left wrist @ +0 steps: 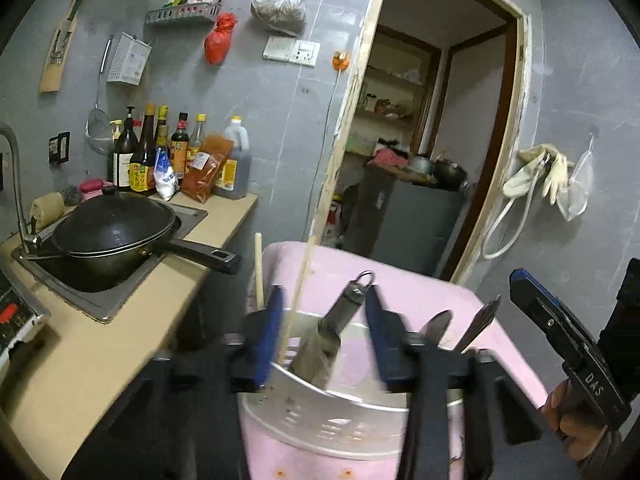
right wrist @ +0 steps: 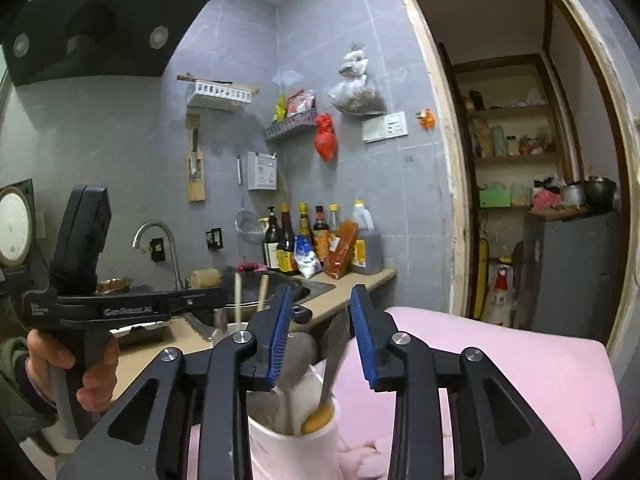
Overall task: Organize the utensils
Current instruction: 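Move both tools back over the last chopsticks on the table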
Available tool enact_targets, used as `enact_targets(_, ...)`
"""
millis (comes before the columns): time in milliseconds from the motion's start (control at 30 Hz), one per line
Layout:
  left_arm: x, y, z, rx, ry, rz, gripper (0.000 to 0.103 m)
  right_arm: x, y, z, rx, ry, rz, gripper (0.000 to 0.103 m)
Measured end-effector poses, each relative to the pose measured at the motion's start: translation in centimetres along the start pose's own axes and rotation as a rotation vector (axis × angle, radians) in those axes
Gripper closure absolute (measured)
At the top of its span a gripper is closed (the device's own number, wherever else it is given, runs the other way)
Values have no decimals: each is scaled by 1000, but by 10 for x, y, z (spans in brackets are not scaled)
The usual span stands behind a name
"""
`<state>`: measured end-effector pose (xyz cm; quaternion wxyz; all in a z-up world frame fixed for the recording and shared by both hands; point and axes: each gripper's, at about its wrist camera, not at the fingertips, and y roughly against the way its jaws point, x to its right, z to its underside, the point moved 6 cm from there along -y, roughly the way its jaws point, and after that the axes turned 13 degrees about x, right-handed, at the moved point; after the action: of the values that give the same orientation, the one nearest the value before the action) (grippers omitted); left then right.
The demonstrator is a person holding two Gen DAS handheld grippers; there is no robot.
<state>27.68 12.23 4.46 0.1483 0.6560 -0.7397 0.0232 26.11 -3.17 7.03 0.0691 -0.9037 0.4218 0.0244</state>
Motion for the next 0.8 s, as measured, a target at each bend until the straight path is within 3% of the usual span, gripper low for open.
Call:
enact_targets(67,8,5,-2,16,13,13,56,8,12,-7,7,-6,24,70)
enact_targets(133,19,9,-5,24,8,22,52,13,20,-12,18,-5,46,52)
enact_targets(167,25,11,-5,31,2,27,49,17,28,-16,26,0,63,50)
enact_targets(300,52,21,-3,89,-37,28,20,31,58,-25,50,52,148,20)
enact_targets(400,76,34,7,177,-78,17,11,41,84,-28,66,104,214,4)
enact_targets(633,123,38,40,139,-150,83,9,67,133,-19,18,161,325,0)
enact_targets(800,148,31,72,30,-164,130,9,89,166,10,-105,165,405,0)
